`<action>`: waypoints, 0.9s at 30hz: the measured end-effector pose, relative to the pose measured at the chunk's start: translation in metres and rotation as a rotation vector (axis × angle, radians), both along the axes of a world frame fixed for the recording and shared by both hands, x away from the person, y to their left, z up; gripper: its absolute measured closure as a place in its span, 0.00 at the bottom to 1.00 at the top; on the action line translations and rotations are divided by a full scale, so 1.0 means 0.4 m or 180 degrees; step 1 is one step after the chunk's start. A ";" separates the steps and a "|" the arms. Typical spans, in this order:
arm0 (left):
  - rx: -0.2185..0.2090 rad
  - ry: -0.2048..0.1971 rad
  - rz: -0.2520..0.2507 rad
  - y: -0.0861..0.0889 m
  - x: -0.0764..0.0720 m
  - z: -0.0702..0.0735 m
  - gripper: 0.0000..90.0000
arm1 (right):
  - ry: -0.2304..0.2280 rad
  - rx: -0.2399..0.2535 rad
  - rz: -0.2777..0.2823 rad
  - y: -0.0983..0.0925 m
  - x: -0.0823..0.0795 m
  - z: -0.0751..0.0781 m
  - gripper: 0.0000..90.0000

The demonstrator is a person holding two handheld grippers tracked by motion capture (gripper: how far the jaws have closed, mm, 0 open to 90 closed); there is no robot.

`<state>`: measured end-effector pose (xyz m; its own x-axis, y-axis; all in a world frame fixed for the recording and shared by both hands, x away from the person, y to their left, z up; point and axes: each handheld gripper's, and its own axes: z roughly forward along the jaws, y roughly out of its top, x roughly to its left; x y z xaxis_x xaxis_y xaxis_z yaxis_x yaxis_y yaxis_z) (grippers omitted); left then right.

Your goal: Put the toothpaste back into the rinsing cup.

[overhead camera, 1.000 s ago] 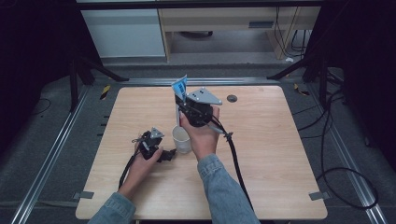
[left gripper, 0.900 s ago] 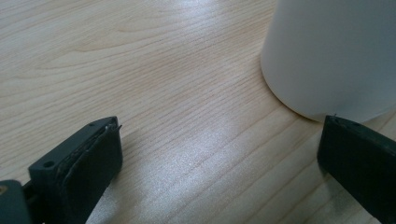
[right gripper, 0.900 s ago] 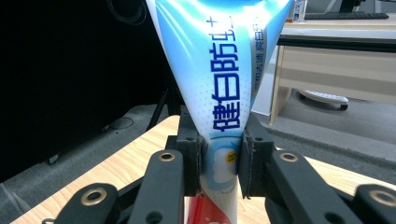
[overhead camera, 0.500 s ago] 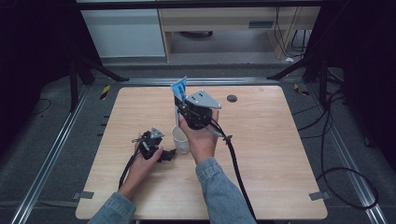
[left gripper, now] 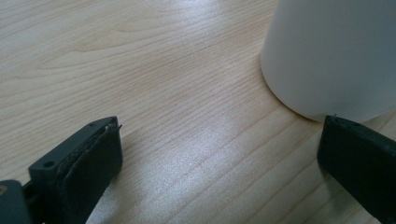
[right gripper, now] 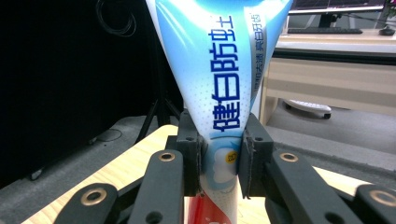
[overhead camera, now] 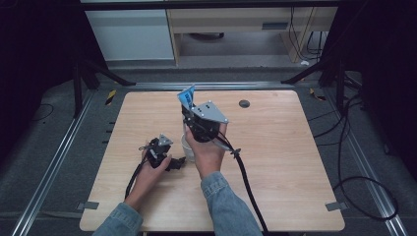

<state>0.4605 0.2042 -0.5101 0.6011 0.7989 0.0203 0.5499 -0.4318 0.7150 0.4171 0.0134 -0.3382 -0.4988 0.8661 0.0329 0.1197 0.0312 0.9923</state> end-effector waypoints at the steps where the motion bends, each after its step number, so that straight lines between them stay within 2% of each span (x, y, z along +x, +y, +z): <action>1: 0.0001 0.0001 -0.0002 0.000 0.000 0.000 0.00 | -0.0016 -0.0012 -0.0018 0.001 -0.003 -0.003 0.82; 9: -0.0006 -0.0009 0.0009 -0.001 0.000 -0.001 0.00 | -0.0016 0.0005 -0.0065 0.014 -0.008 -0.028 0.82; 18: 0.0003 -0.0012 0.0007 0.000 0.000 0.000 0.00 | -0.0003 0.0023 -0.0108 0.008 -0.007 -0.045 0.82; 27: -0.0008 -0.0003 0.0009 -0.001 0.000 -0.001 0.00 | 0.0065 0.0025 -0.0162 0.005 -0.005 -0.088 0.82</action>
<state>0.4603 0.2040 -0.5103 0.5988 0.8007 0.0187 0.5504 -0.4284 0.7166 0.4153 0.0154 -0.3733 -0.4532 0.8900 0.0495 0.1411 0.0168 0.9899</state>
